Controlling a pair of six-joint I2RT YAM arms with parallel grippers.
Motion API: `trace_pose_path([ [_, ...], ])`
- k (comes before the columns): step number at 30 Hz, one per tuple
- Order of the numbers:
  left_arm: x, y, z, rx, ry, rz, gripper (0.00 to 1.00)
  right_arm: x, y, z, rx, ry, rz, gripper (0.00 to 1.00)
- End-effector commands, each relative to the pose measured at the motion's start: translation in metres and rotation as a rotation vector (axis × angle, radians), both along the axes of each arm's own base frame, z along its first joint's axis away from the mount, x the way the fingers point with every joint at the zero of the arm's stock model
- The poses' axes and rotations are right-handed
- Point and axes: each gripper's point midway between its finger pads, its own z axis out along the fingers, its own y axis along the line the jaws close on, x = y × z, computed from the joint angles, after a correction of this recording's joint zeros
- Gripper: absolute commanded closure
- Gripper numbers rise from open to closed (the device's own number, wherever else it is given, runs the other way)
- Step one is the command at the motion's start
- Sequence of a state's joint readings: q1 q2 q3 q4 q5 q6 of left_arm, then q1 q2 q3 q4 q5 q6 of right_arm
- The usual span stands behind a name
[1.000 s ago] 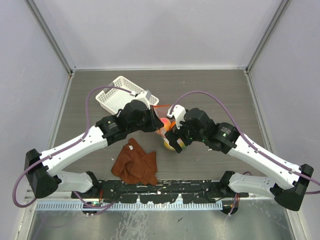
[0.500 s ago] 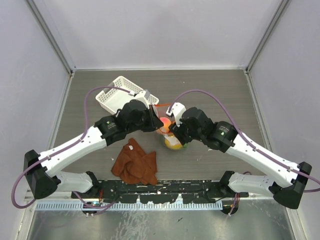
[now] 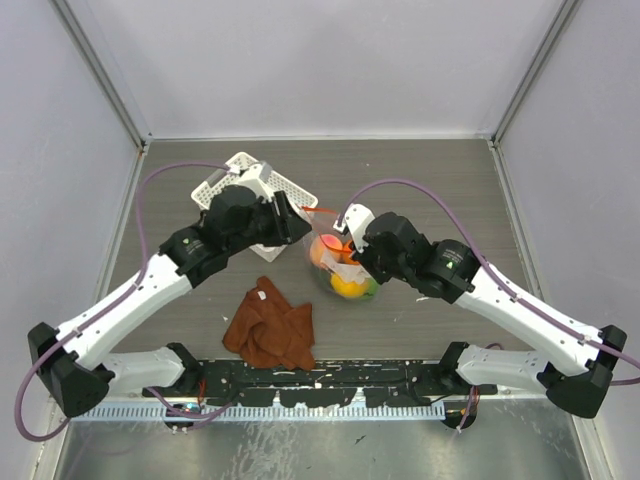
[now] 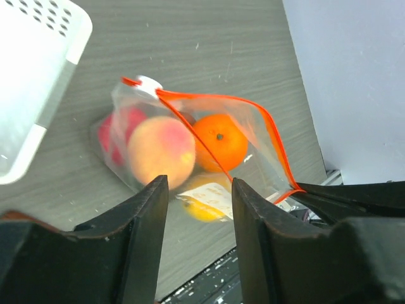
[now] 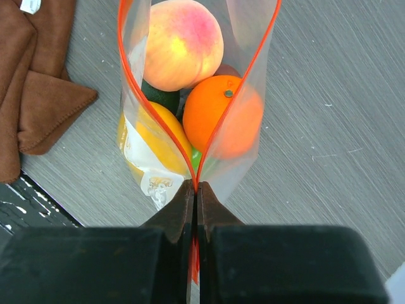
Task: Place the food in the zip-top bag and seal the zipper
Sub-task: Zip the zipper food storage bag at the center of the board.
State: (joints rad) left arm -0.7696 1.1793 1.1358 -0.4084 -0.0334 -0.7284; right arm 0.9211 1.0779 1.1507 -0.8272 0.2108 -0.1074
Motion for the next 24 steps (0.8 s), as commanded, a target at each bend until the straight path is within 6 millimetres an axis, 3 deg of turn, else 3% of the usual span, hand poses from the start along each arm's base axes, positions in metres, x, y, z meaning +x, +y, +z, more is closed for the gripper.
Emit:
trace_pose_path([
  [1,0.004,0.014,0.033,-0.059,-0.162,-0.056,0.52,0.005,-0.005,0.030,0.016,-0.082,0.003,0.99],
  [7,0.010,0.023,0.030,-0.074,-0.324,-0.132,0.29,0.004,-0.009,0.026,-0.044,-0.083,0.039,0.99],
  [13,0.016,0.016,0.015,-0.112,-0.468,-0.278,0.14,0.001,-0.016,0.025,-0.083,-0.097,0.076,0.99],
  [24,0.026,0.004,-0.011,-0.098,-0.591,-0.412,0.16,-0.006,-0.013,0.026,-0.091,-0.107,0.167,0.99],
])
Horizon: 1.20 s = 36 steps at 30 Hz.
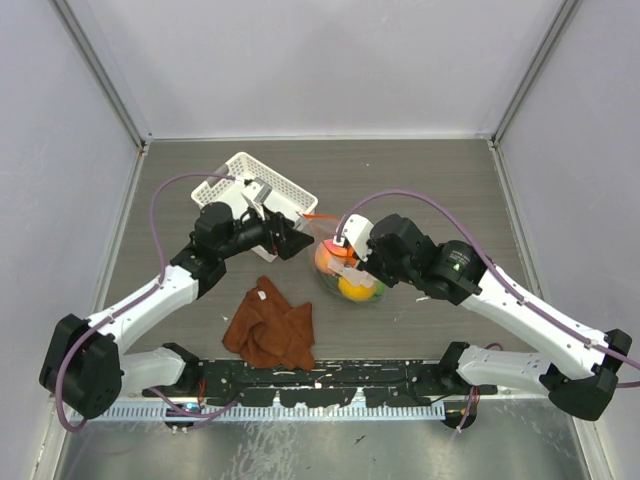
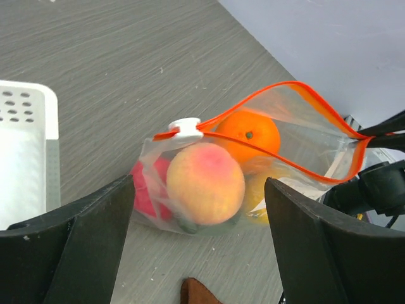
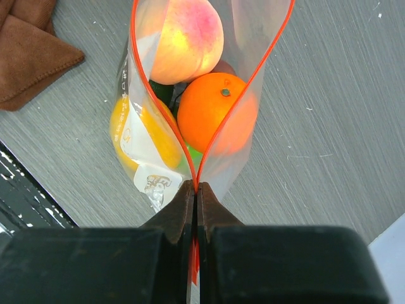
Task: Place the food in the zip-top bag and seal the zipper
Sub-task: Zip the zipper food storage bag at the center of the board.
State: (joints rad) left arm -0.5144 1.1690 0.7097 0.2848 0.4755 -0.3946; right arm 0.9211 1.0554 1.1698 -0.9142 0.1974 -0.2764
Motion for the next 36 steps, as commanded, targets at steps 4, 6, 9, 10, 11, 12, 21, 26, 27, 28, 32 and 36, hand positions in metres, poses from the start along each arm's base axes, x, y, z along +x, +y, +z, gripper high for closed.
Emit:
trace_pose_path([
  [4,0.004,-0.008,0.022,0.008,-0.276,-0.100,0.14,0.005,-0.008,0.034,0.029,-0.120,0.020,0.99],
  [6,0.004,-0.007,0.019,0.018,-0.330,-0.106,0.13,0.009,-0.018,0.038,0.008,-0.160,-0.007,1.00],
  [9,0.002,-0.006,0.015,0.027,-0.415,-0.120,0.13,0.010,-0.030,0.040,-0.023,-0.213,-0.004,0.99],
  [10,0.001,-0.007,0.014,0.030,-0.443,-0.133,0.13,0.009,-0.033,0.042,-0.025,-0.229,0.002,0.99],
  [11,0.000,-0.009,0.014,0.038,-0.482,-0.153,0.13,0.008,-0.034,0.044,-0.019,-0.248,0.015,0.99],
  [12,-0.002,-0.011,0.013,0.047,-0.508,-0.181,0.13,0.007,-0.035,0.046,-0.012,-0.265,0.030,0.99],
  [21,-0.023,-0.033,-0.001,0.024,-0.540,-0.434,0.20,-0.001,-0.041,0.041,-0.008,-0.317,0.091,0.99],
  [26,-0.033,-0.037,-0.006,0.000,-0.514,-0.508,0.32,0.000,-0.043,0.030,-0.033,-0.305,0.086,0.99],
  [27,-0.033,-0.038,-0.006,-0.003,-0.512,-0.516,0.34,0.000,-0.043,0.029,-0.033,-0.303,0.086,0.99],
  [28,-0.034,-0.039,-0.006,-0.005,-0.509,-0.522,0.34,0.000,-0.043,0.028,-0.031,-0.304,0.087,0.99],
  [32,-0.034,-0.041,0.000,-0.028,-0.521,-0.530,0.34,-0.001,-0.043,0.025,-0.027,-0.299,0.091,0.99],
  [36,-0.027,-0.044,0.001,-0.030,-0.535,-0.529,0.34,-0.002,-0.042,0.021,-0.025,-0.291,0.092,0.99],
])
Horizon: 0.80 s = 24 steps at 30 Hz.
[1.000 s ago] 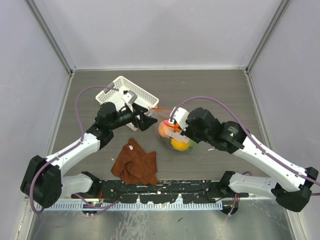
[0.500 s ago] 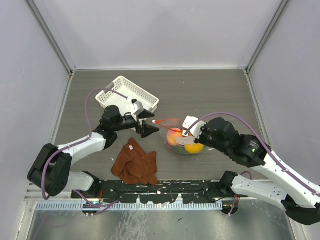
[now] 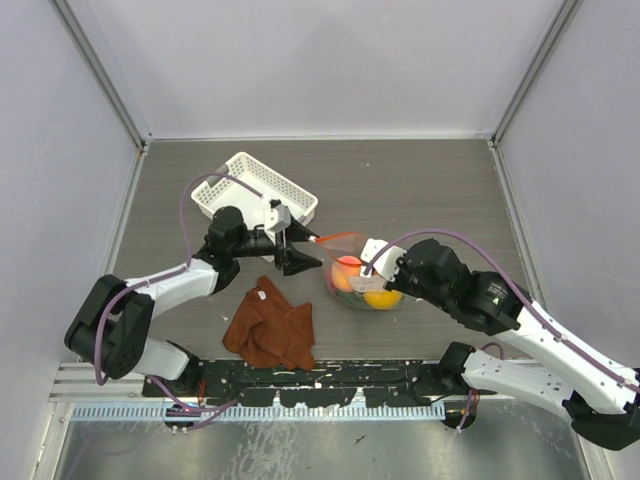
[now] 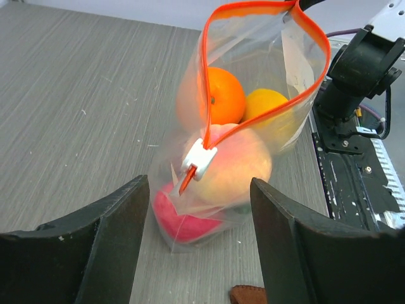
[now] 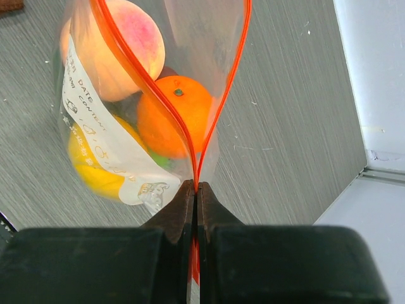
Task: Place the food in the zip-top bag and seal the zipper
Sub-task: Zip the zipper food storage bag at the center of the board.
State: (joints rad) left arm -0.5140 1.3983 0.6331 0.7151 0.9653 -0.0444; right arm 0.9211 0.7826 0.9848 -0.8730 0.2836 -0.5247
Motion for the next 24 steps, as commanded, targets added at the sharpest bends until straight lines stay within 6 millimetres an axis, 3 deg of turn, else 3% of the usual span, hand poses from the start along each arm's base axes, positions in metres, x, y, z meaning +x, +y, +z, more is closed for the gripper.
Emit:
trace_pose_path([
  [1,0.010,-0.008,0.030,-0.063,-0.110,-0.030,0.34,0.005,0.007,0.017,0.069,-0.056,0.007,0.99],
  [7,0.018,-0.013,0.037,-0.071,-0.125,-0.040,0.34,0.003,0.007,0.015,0.069,-0.045,0.009,0.99],
  [11,0.015,-0.014,0.037,-0.070,-0.120,-0.062,0.49,0.003,0.004,0.012,0.061,-0.045,-0.001,0.99],
  [19,0.001,-0.011,0.030,-0.061,-0.095,-0.108,0.93,0.006,-0.009,0.012,0.060,-0.073,-0.074,0.99],
  [24,-0.003,-0.007,0.024,-0.028,-0.073,-0.105,1.00,0.007,-0.018,0.013,0.070,-0.092,-0.120,0.99],
])
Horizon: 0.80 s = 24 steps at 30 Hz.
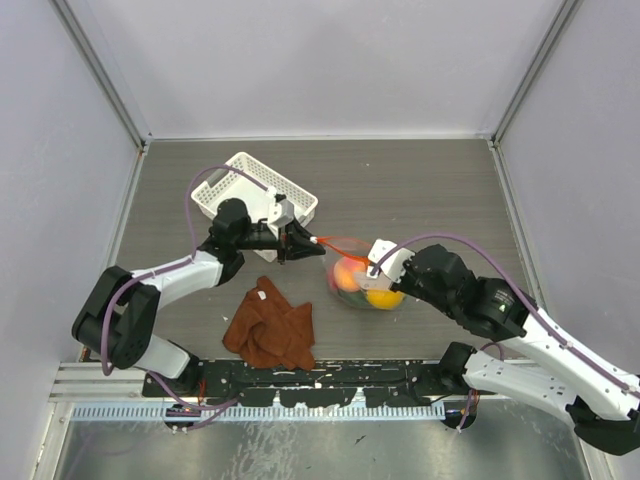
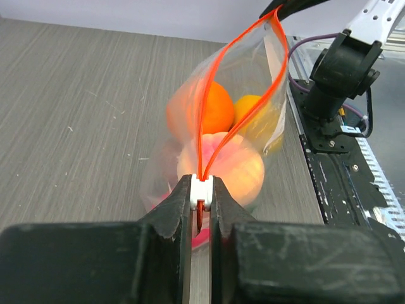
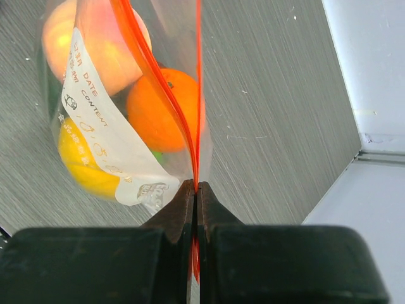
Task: Place the food in the zip-top bag and seal the zipper
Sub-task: Zip the zipper food storage bag at the center of the board.
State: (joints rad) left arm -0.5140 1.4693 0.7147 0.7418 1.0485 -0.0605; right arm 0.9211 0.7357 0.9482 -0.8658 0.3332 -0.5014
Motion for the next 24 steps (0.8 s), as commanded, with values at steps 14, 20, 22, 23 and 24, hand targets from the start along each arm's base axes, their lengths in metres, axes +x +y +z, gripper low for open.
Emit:
trace_pose_path([
  [14,-0.011,0.010,0.013,0.016,-0.023,0.013,0.87,0.003,-0.002,0.023,0.160,-0.075,-0.076,0.99],
  [20,-0.012,0.005,0.010,0.007,0.020,-0.005,0.59,0.003,0.004,0.016,0.158,-0.056,-0.054,0.99],
  [22,-0.012,0.003,0.007,0.012,0.027,-0.008,0.54,0.002,0.006,0.016,0.161,-0.054,-0.046,0.99],
  [23,-0.012,0.001,0.005,0.015,0.033,-0.012,0.52,0.003,0.006,0.016,0.162,-0.055,-0.046,0.99],
  [24,-0.012,0.000,0.003,0.018,0.038,-0.015,0.52,0.003,0.006,0.016,0.164,-0.055,-0.046,0.99],
])
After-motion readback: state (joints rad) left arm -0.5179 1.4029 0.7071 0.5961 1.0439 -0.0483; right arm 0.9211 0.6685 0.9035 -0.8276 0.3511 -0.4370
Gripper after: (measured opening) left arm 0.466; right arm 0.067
